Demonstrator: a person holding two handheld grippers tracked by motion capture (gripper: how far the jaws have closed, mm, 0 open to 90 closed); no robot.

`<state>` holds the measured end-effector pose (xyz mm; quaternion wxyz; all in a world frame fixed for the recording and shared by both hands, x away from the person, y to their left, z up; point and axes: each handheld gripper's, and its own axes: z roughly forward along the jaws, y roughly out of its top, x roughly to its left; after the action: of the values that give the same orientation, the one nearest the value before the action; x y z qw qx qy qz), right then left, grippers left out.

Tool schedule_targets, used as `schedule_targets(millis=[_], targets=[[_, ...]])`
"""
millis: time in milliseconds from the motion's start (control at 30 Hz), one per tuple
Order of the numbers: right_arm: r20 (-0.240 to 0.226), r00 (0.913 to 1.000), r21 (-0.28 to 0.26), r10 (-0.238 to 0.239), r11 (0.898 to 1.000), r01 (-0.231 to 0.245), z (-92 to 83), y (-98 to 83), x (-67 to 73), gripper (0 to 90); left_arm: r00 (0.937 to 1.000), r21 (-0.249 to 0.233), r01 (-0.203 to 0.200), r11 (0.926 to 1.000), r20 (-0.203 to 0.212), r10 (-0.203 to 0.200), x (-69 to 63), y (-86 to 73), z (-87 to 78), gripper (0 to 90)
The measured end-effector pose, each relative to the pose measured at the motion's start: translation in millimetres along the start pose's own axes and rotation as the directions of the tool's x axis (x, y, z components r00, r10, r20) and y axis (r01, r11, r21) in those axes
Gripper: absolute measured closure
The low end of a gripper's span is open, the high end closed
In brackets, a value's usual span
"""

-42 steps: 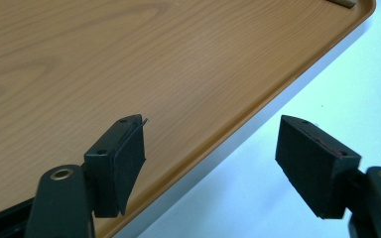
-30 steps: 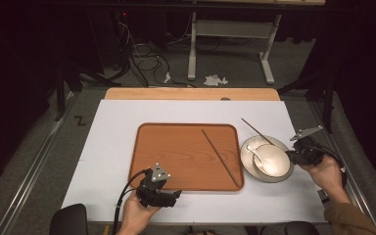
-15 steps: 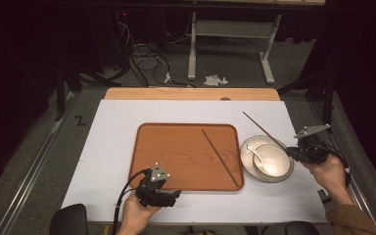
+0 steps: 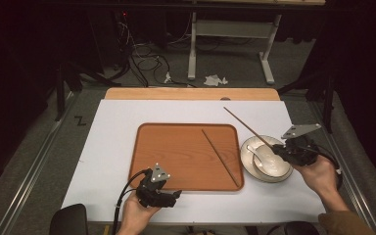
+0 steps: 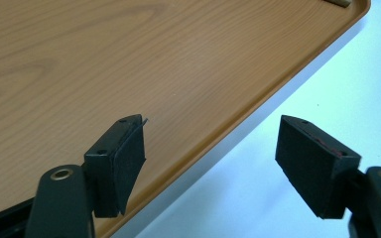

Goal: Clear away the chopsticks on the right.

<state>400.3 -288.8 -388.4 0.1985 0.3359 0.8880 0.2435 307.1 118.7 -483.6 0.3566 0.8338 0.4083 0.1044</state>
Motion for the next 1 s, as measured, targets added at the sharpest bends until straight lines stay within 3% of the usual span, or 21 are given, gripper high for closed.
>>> schedule_targets(millis=[200,233,267,300,333,600,900,1000], targets=[[-0.043,0.9973,0.018,-0.060,0.998,0.060,9.3,11.8,28.7,85.2,1.0000,-0.001,-0.005,1.0000,0.004,0.005,0.1,0.6,-1.0,27.4],[-0.060,0.9952,0.029,-0.077,0.996,0.079,11.7,13.7,34.7,85.1,1.0000,-0.001,-0.006,1.0000,0.004,0.006,-0.3,0.4,-0.9,27.4],[-0.073,0.9901,0.053,-0.120,0.991,0.124,20.3,16.4,50.1,85.1,1.0000,-0.001,-0.009,1.0000,0.003,0.009,-0.9,0.2,-1.0,27.4],[-0.073,0.9901,0.053,-0.120,0.991,0.124,20.3,16.4,50.1,85.1,1.0000,-0.001,-0.009,1.0000,0.003,0.009,-0.9,0.2,-1.0,27.5],[-0.085,0.9862,0.073,-0.142,0.986,0.148,28.2,17.7,61.7,85.1,0.9999,0.000,-0.011,0.9999,0.006,0.011,-0.8,0.3,-1.3,27.4],[-0.161,0.9789,0.105,-0.126,0.984,0.144,57.7,19.7,86.4,85.1,0.9999,0.005,-0.013,0.9999,0.009,0.013,-1.7,0.5,0.0,27.4],[-0.199,0.9707,0.114,-0.135,0.980,0.160,82.2,24.2,106.0,85.1,0.9999,0.002,-0.012,0.9999,0.007,0.012,-1.6,1.0,0.5,27.5],[-0.211,0.9719,0.136,-0.105,0.981,0.135,93.1,23.6,110.5,85.0,0.9999,0.004,-0.011,0.9999,0.009,0.011,-1.3,0.4,0.5,27.5]])
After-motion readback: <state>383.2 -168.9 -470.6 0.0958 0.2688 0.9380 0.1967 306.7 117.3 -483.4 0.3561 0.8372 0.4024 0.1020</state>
